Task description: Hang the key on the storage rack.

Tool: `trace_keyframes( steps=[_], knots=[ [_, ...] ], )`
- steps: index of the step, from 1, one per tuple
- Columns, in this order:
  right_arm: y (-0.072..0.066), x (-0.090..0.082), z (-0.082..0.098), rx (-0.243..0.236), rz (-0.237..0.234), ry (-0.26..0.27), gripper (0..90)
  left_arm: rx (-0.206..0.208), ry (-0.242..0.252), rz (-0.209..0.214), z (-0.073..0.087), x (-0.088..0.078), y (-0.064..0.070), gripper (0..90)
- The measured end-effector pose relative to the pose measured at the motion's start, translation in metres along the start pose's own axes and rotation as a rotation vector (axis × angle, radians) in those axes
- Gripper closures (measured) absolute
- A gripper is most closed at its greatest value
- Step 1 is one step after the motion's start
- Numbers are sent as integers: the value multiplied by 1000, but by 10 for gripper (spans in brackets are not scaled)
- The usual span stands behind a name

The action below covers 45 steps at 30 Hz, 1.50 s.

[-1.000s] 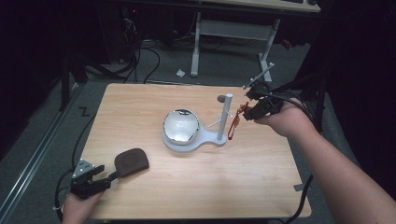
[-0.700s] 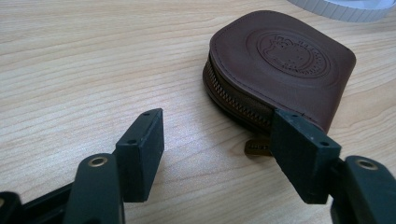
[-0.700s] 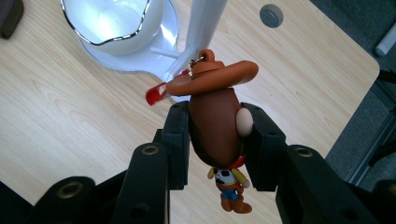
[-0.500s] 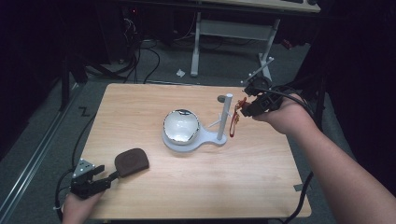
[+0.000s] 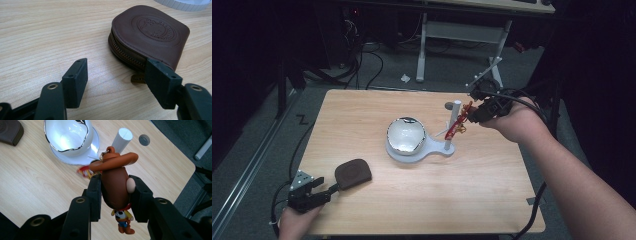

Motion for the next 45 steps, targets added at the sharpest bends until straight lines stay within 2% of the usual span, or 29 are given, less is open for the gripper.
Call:
trace_keyframes(
  steps=[18,31,37,44,45],
  knots=[
    [13,3,-1,29,10,5,653,2,-5,-2,0,0,0,360],
    [9,8,-8,25,5,10,652,3,-6,-1,1,1,0,360],
    [11,17,-9,24,8,5,652,3,-6,-1,1,0,0,359],
    [18,38,-5,53,-8,-14,651,3,-6,-2,1,0,0,359],
    [21,46,-2,59,-13,-20,651,2,-7,-2,1,0,0,360]
  ],
)
Point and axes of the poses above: each handheld gripper's, and its own axes: x roughly forward along the jaws, z roughly out of its underside, y roughly to its right, the point moved 8 cm from there along x, roughly forward along the jaws, and after that the axes turned 15 degrees about -y, right-handed, at the moved point
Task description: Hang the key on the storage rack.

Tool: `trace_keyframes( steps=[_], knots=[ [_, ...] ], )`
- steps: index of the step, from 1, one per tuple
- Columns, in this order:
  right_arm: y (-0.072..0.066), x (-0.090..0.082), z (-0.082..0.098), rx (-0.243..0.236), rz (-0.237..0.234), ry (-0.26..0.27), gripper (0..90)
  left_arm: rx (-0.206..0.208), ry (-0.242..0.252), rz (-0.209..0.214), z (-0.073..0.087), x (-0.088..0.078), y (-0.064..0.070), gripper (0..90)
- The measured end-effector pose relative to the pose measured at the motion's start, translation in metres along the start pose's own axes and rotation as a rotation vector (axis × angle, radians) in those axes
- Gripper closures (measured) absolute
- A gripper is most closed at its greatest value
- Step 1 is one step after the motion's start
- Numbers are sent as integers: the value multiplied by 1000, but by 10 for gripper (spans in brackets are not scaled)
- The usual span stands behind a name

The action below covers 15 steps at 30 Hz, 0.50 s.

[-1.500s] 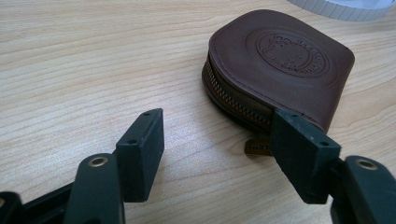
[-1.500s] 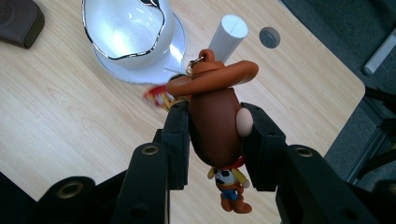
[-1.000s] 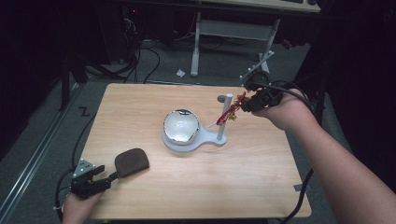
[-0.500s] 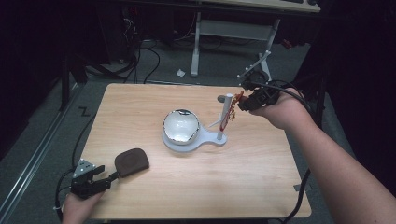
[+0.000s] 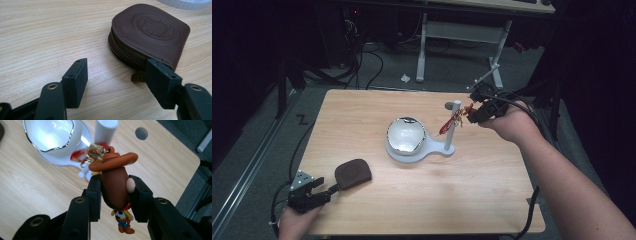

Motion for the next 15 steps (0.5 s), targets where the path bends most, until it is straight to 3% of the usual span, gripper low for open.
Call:
trace_keyframes(
  steps=[15],
  knots=[
    [7,49,15,50,-68,-17,649,0,-1,-2,0,0,0,360]
  ],
)
Point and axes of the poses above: each handheld gripper's, and its own axes: x roughly forward along the jaws, z roughly out of its underside, y roughly to its right, the point moved 8 cm from there along x, roughly forward along the jaws, and after that the axes turned 15 degrees about -y, right-handed, at the moved point
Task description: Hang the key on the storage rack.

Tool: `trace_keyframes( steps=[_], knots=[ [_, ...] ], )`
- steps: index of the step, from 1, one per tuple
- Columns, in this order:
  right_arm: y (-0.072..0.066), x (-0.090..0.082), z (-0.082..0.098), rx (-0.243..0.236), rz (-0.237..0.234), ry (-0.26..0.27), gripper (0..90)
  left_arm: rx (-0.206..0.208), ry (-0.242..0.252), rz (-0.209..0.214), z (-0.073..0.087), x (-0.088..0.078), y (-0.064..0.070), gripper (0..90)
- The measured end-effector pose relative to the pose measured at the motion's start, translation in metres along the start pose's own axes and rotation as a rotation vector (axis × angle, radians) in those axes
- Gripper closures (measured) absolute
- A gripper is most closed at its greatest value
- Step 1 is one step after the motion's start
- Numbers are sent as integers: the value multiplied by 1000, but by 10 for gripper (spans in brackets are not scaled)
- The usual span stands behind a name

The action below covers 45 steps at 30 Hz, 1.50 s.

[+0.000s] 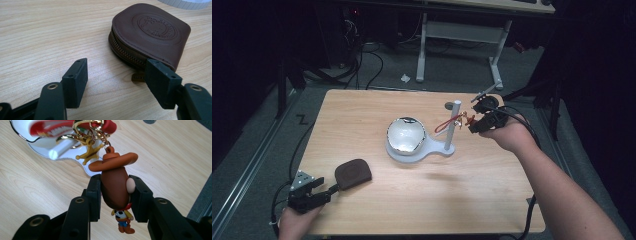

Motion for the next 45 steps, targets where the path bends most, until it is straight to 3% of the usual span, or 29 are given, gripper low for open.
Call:
trace_keyframes(
  steps=[12,21,26,29,34,40,45],
  knots=[
    [-1,32,20,46,-69,-9,556,1,6,-6,-1,-1,-1,358],
    [-15,66,53,69,-126,22,530,-19,33,11,-4,-5,3,362],
    [-23,90,74,65,-119,35,519,-19,35,20,-6,-6,5,362],
    [-29,103,84,77,-132,63,510,-23,42,27,-8,-7,7,358],
    [-38,122,102,76,-92,115,506,-21,45,21,-10,-7,9,355],
    [-49,133,118,83,-81,211,504,-17,56,4,-12,-10,11,351],
    [-61,147,134,116,-103,322,513,-13,68,-9,-15,-13,14,352]
  ],
)
Point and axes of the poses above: each handheld gripper's, and its own axes: x roughly forward along the jaws, z roughly out of its underside, y roughly to its right, the point moved 8 cm from there along x, roughly forward along the jaws, and after that the axes turned 15 degrees about -y, right-handed, at the moved point
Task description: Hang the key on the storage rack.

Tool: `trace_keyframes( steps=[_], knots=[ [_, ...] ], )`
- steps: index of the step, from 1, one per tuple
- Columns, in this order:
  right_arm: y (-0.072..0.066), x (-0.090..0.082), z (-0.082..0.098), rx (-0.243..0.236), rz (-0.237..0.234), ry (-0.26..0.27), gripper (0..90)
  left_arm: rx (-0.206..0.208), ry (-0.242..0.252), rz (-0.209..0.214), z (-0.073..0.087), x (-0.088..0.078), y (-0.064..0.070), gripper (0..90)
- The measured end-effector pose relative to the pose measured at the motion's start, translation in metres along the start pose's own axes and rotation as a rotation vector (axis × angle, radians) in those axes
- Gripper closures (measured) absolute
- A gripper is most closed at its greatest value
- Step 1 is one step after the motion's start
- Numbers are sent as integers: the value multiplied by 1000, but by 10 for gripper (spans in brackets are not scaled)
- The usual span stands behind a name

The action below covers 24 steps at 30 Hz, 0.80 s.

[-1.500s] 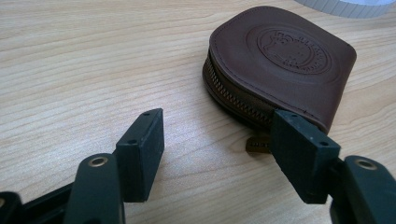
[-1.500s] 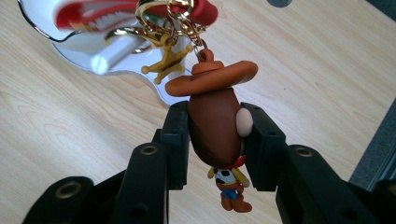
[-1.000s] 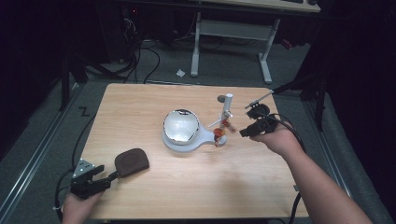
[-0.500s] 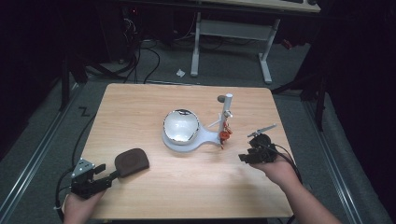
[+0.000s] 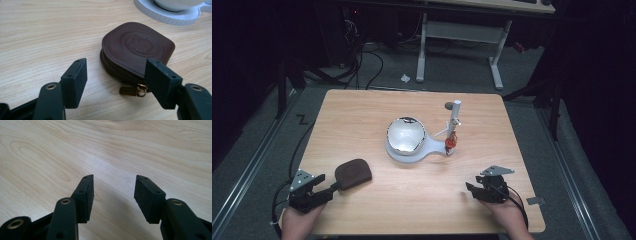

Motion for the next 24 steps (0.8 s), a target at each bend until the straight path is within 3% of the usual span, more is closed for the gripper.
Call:
trace_keyframes(
  steps=[4,5,8,10,11,19,24],
  knots=[
    [-7,6,10,4,-9,41,518,-10,10,16,-3,-1,3,348],
    [-10,7,16,-13,13,68,521,-9,13,19,-5,-1,4,345],
    [-14,2,21,-19,12,102,519,12,12,13,-7,0,9,337],
    [-15,1,23,-36,22,105,519,27,13,5,-8,0,12,330],
    [-15,0,25,-57,51,108,521,33,17,3,-8,0,14,325],
    [-12,3,25,-40,23,107,464,36,29,21,-12,0,19,303],
    [-12,2,25,-40,17,106,452,28,8,39,-14,6,17,300]
  ],
)
Point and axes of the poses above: each handheld gripper's, and its own axes: x roughly forward along the jaws, z roughly out of its underside, y roughly to its right, the point moved 8 cm from there along x, roughly forward along the jaws, and after that the axes turned 15 degrees about -y, right-handed, at the moved point
